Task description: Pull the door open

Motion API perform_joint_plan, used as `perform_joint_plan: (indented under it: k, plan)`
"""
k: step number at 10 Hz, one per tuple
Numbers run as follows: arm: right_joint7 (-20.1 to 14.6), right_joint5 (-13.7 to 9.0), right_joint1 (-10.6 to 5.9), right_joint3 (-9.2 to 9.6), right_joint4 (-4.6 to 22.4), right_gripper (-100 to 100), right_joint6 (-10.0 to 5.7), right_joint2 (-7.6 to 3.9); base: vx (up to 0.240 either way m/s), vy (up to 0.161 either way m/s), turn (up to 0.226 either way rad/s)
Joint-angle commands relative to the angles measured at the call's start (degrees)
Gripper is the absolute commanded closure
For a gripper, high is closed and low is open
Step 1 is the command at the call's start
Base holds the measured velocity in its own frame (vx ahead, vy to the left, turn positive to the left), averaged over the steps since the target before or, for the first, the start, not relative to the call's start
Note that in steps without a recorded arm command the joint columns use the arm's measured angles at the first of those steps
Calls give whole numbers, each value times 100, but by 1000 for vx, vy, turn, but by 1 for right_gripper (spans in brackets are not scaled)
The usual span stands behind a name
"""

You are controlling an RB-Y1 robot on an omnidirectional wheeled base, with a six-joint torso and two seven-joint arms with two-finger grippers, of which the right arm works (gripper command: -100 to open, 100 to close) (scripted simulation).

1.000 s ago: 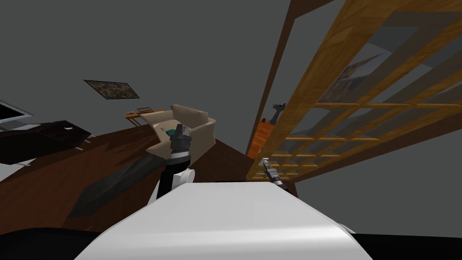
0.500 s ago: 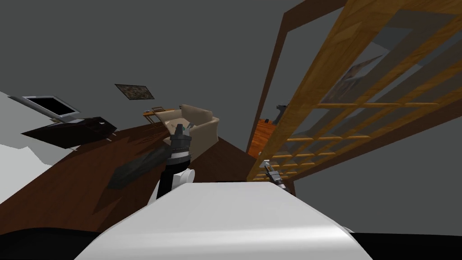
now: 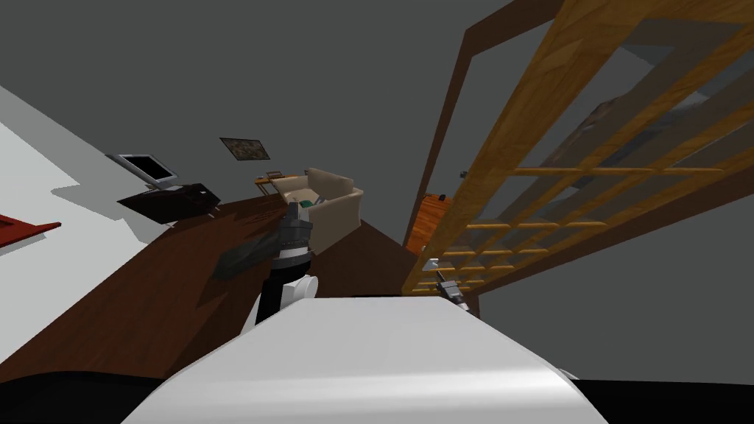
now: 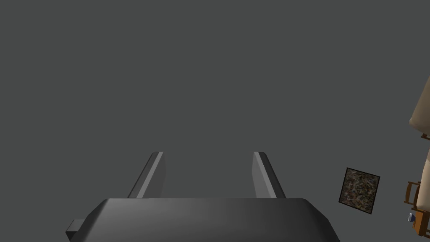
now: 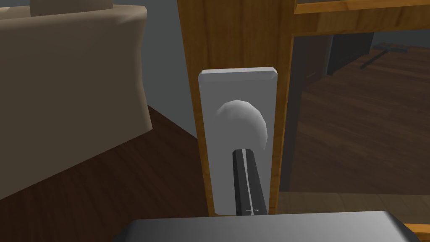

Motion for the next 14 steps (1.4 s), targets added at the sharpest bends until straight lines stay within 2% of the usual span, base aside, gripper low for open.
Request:
perform_joint_plan:
  k: [1,2,5,10,11,12,14]
  plan:
    - [-38,5,34,39,66,100,-110,-16,-204,-69,175]
    - [-27,-58,74,-30,74,-100,-102,-7,-176,27,-114]
    - [-21,-101,127,-69,59,-100,-114,-15,-131,85,-125]
    - [104,-158,-118,-223,66,-100,173,138,199,-9,65]
    - [75,-147,-115,-200,128,-100,113,132,96,-5,20]
    - [75,-147,-115,-200,128,100,113,132,-8,-3,-26]
    - [75,-147,-115,-200,128,100,113,132,-34,8,15]
